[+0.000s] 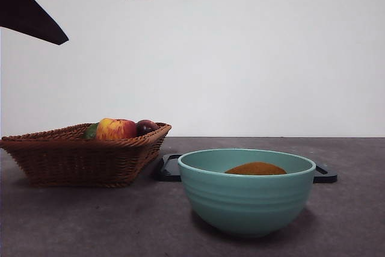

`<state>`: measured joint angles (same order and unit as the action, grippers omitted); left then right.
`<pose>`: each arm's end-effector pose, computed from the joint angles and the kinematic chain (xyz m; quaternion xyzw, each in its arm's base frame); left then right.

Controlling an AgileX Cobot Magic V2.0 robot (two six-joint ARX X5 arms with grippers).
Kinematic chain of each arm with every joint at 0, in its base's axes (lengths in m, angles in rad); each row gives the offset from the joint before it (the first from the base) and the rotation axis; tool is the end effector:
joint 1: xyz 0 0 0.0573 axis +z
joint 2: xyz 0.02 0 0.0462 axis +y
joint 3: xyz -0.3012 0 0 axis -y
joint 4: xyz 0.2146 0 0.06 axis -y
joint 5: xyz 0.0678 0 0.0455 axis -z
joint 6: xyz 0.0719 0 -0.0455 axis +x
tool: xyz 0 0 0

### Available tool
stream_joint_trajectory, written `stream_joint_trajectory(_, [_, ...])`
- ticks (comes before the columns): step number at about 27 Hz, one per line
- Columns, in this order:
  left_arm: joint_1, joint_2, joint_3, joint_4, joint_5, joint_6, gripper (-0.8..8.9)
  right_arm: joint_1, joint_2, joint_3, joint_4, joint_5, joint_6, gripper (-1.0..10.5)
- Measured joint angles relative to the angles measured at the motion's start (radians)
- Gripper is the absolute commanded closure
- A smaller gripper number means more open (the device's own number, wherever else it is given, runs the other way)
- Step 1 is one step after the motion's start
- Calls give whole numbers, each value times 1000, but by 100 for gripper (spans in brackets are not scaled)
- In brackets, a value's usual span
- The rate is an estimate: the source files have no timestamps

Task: Pick up the wifruite, put it on the bowl, pick up the plate, put it on desk

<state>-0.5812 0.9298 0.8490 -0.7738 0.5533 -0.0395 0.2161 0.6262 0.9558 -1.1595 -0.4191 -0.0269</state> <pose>0.0990 -0.1103 0.2901 -0.0094 0.4240 -0.4807 0.7675 0.0422 0.0392 0.3078 0.0292 0.3972 0.2912 0.8698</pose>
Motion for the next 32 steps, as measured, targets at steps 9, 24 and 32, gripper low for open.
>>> stream_joint_trajectory(9, [0,0,0,0,0,0,502,0,14,0,5,0,29,575])
stream_joint_trajectory(24, [-1,0,0,4,0,0,502,113,191,-198,312,-50,195,621])
stream_joint_trajectory(32, [-1,0,0,3,0,0,502,263,322,-292,563,69,288,654])
